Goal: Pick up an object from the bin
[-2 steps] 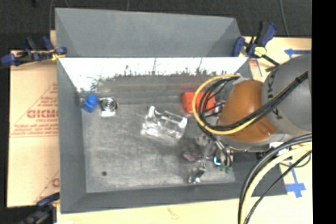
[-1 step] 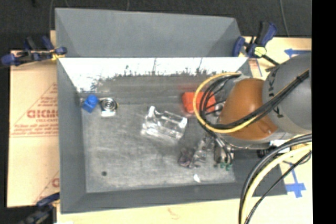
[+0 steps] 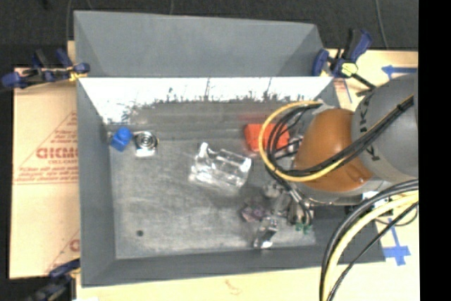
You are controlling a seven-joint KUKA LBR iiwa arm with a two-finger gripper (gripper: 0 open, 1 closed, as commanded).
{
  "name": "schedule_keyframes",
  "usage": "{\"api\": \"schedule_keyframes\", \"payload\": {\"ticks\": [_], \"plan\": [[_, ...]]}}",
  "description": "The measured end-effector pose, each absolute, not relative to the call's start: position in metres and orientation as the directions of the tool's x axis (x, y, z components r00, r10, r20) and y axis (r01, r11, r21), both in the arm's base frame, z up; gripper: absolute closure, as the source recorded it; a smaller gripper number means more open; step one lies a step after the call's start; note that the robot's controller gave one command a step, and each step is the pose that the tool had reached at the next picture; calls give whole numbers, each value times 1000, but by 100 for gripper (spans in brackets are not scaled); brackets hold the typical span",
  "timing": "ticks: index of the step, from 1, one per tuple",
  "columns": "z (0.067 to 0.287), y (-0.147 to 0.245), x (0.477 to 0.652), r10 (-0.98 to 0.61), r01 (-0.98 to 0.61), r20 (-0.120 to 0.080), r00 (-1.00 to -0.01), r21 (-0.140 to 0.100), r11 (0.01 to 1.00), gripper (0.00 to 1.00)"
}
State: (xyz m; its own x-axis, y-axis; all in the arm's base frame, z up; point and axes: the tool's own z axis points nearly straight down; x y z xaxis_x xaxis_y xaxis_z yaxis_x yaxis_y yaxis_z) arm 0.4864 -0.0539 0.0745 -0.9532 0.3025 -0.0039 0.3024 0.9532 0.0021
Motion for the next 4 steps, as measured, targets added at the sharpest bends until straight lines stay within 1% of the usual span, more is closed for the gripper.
{"api": "schedule_keyframes", "payload": {"ticks": [1, 2, 3, 4], "plan": [[78, -55, 492, 303, 303, -25, -953, 5, 953, 100], [74, -55, 486, 301, 301, -5, -954, 1, 954, 0], [78, -56, 492, 303, 303, -24, -953, 4, 953, 100], [75, -55, 486, 302, 302, -5, -953, 1, 953, 0]]}}
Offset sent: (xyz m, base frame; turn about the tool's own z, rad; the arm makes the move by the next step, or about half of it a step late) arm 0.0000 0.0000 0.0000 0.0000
